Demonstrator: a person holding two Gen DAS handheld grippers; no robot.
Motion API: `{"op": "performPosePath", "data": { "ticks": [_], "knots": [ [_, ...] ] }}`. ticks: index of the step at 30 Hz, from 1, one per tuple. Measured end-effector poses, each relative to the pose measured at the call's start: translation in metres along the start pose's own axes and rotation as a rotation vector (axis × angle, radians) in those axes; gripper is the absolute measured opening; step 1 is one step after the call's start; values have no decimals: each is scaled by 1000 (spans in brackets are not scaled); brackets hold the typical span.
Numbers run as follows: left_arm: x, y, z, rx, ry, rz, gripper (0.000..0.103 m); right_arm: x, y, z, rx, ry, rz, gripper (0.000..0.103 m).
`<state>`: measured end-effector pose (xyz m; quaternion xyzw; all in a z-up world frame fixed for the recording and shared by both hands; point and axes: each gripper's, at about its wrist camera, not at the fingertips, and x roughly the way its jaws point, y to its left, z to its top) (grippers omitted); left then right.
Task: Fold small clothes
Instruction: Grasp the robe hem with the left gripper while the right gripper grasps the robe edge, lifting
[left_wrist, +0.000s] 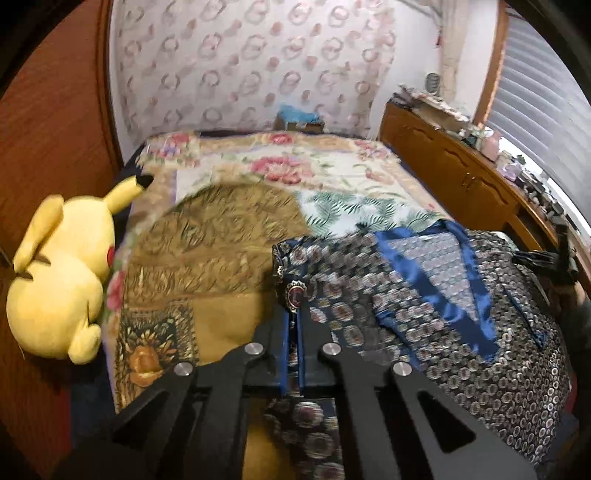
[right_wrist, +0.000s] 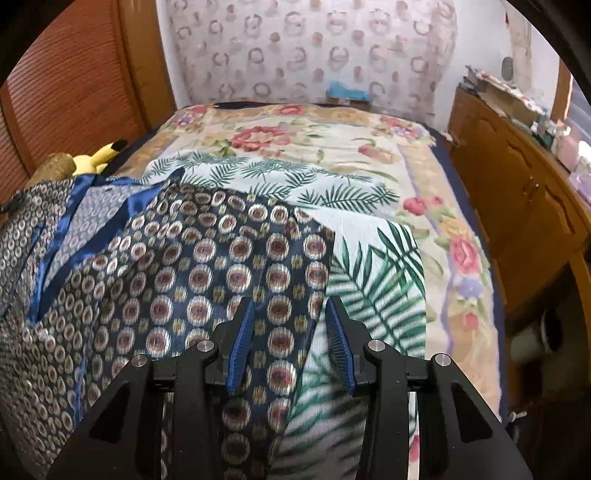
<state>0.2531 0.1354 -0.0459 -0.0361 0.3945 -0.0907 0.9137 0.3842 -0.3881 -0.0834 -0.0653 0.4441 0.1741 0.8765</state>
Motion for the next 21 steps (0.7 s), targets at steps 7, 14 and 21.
{"op": "performPosePath", "data": {
  "ticks": [7, 14, 21],
  "knots": [
    [-46, -27, 16, 49, -135, 0, 0, -14, 26, 10, -87, -57, 9, 1],
    [-81, -26, 25, 49, -237, 86, 0, -75, 15, 13, 23, -239, -155, 0],
    [-107, -20, 18, 28, -281, 66, 0, -95, 10, 6, 57, -243, -206, 0]
  ]
}}
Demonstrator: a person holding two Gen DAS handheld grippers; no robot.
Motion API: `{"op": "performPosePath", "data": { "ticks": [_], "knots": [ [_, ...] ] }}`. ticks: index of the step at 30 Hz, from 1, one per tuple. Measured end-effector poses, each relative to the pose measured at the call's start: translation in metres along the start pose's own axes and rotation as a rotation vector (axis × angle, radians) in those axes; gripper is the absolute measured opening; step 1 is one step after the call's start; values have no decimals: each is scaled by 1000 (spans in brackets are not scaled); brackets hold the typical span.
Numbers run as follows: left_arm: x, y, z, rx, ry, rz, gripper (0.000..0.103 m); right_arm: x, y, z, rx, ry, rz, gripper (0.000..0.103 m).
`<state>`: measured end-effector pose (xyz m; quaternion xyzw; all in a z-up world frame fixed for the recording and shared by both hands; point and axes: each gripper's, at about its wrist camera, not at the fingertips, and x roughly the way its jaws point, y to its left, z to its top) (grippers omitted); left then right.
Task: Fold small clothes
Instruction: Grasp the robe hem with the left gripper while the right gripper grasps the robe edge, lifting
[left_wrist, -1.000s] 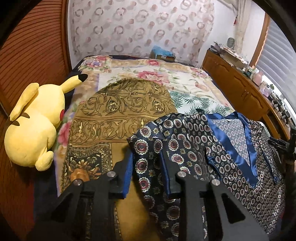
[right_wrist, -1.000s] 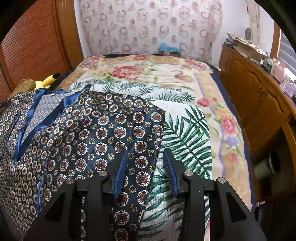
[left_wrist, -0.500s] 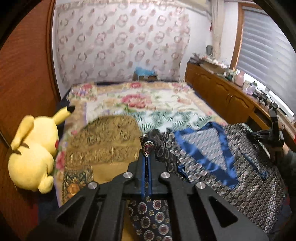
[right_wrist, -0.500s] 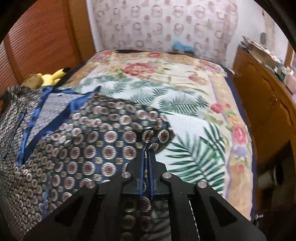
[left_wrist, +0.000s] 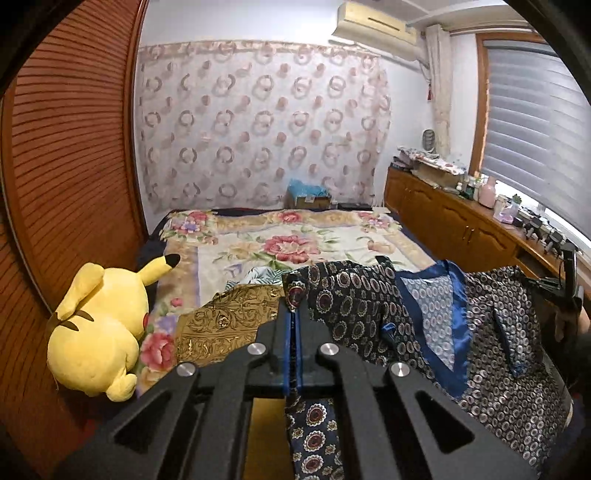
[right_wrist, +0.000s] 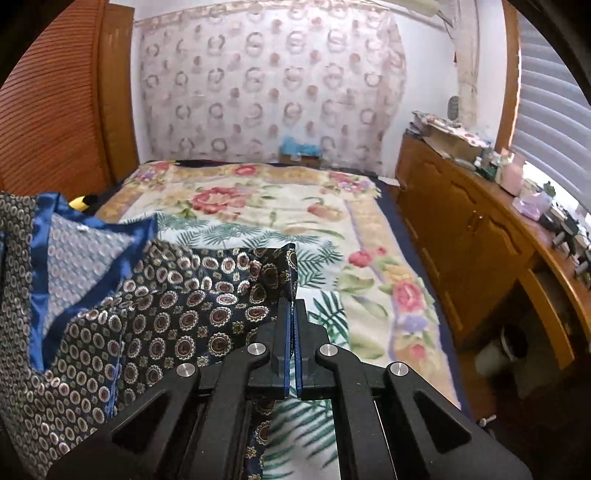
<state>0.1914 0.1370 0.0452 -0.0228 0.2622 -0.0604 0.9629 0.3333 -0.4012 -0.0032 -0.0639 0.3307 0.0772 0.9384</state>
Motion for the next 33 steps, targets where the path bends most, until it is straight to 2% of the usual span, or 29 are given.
{"op": "performPosePath", "data": {
  "ticks": [5, 9, 15, 20, 26, 33],
  "knots": [
    [-24, -12, -18, 28, -8, -26, 0, -36, 10, -2, -10, -55, 44, 0],
    [-47, -21, -49, 31, -24, -40, 0, -68, 16, -11, -21, -98, 72, 0],
    [-66, -16, -118, -41, -8, -59, 0, -99, 20, -58, 3, -117, 122, 0],
    [-80, -4, -155, -103, 10, -43, 0, -117, 25, -97, 27, -107, 152, 0],
    [-107, -7, -180, -130, -1, -36, 0, -137, 12, -124, 57, -91, 147, 0],
    [-150, -8, -185, -135, -38, -34, 0, -166, 1, -149, 55, -69, 127, 0]
  ]
}}
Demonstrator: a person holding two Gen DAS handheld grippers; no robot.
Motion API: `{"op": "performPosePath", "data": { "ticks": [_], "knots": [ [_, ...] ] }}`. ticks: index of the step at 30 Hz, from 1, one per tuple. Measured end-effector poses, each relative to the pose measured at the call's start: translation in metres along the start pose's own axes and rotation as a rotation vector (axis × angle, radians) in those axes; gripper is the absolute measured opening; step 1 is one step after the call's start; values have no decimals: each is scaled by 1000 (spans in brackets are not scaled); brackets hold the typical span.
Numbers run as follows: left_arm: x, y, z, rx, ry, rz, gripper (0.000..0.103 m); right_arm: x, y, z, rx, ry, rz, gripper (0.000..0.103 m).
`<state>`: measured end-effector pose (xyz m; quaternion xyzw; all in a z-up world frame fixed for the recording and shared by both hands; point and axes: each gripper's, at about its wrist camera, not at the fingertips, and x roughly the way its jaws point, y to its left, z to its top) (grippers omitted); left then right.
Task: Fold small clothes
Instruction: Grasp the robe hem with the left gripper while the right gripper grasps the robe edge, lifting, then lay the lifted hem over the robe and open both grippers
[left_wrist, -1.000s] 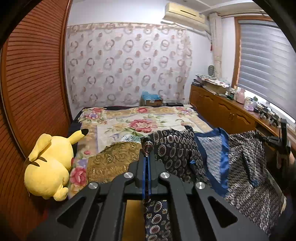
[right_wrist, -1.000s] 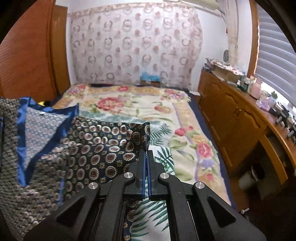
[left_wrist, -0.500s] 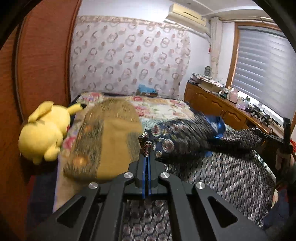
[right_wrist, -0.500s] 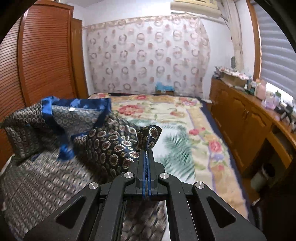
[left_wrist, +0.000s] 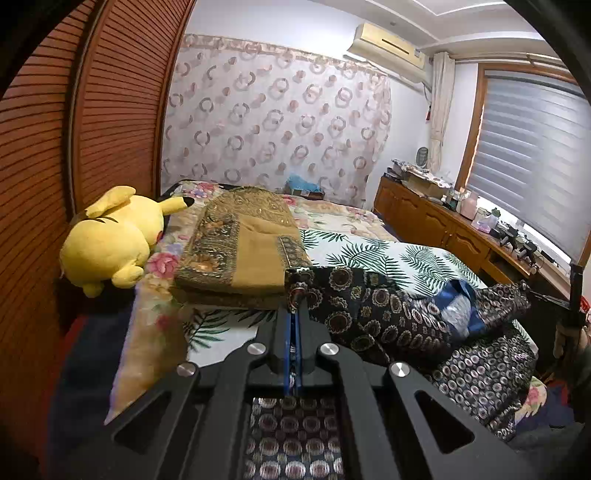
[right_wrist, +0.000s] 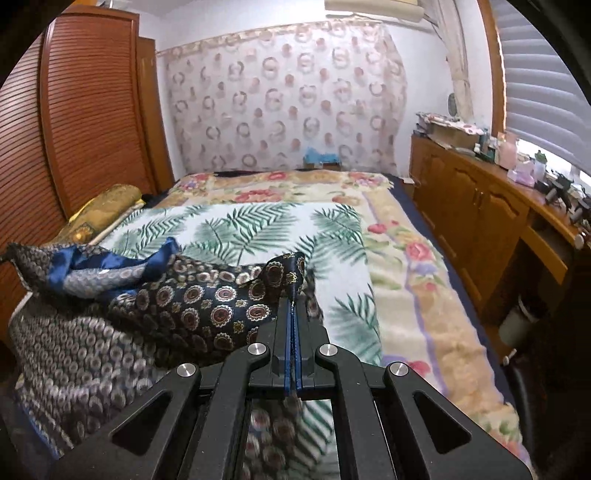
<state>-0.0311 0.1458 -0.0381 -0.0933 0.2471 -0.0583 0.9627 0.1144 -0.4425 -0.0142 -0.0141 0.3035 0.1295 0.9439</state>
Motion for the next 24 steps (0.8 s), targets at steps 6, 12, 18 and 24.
{"op": "performPosePath", "data": {
  "ticks": [6, 12, 18, 24],
  "knots": [
    [-24, 3, -3, 5, 19, 33, 0, -39, 0, -17, -15, 5, 12, 0],
    [-23, 8, -7, 23, 68, 71, 11, -42, 3, -38, -27, 86, 43, 0],
    [-26, 12, 3, 47, 53, 90, 37, -41, 2, -34, -40, 84, 29, 11],
    [-7, 15, 22, 98, 71, 87, 50, -34, 2, -11, -75, 34, 15, 29]
  ]
}}
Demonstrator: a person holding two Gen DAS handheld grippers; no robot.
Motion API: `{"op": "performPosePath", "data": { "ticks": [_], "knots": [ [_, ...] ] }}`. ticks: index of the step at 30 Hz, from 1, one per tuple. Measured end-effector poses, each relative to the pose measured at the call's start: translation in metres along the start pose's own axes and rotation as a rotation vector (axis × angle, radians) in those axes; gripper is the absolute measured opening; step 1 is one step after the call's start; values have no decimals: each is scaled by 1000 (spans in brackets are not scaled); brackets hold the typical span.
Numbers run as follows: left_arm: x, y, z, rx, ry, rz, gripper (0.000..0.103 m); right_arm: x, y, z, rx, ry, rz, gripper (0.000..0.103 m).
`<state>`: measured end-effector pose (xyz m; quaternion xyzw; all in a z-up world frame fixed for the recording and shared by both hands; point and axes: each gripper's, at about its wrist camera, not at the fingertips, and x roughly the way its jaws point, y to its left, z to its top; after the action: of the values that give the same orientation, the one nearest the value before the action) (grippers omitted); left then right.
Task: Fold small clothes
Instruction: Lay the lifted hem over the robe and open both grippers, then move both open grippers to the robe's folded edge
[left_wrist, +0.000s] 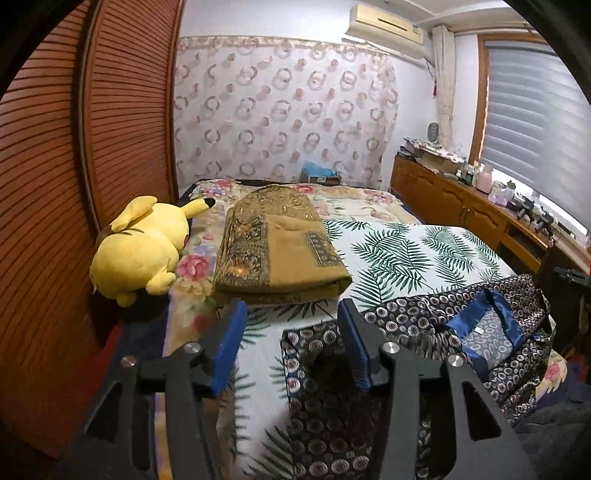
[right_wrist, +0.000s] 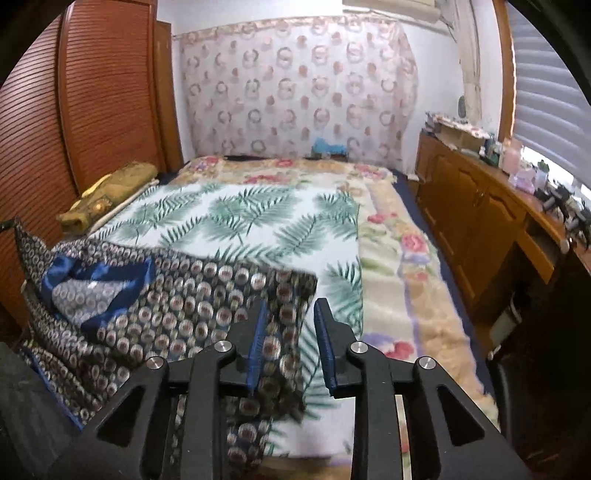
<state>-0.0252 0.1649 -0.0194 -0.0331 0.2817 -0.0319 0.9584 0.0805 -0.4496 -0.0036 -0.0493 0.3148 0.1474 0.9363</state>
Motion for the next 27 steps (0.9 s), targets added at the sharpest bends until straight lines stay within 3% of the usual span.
{"op": "performPosePath", "data": {
  "ticks": [7, 12, 20, 27],
  "knots": [
    [32, 7, 20, 19, 28, 10, 50, 38, 0, 19, -22, 26, 6, 42],
    [64, 5, 22, 31, 87, -12, 50, 73, 1, 20, -21, 81, 24, 46],
    [111, -9, 0, 53, 234, -53, 50, 110, -1, 11, -17, 165, 13, 50],
    [137, -8, -22, 42, 352, -35, 50, 127, -5, 3, 2, 213, 11, 57]
  ]
}}
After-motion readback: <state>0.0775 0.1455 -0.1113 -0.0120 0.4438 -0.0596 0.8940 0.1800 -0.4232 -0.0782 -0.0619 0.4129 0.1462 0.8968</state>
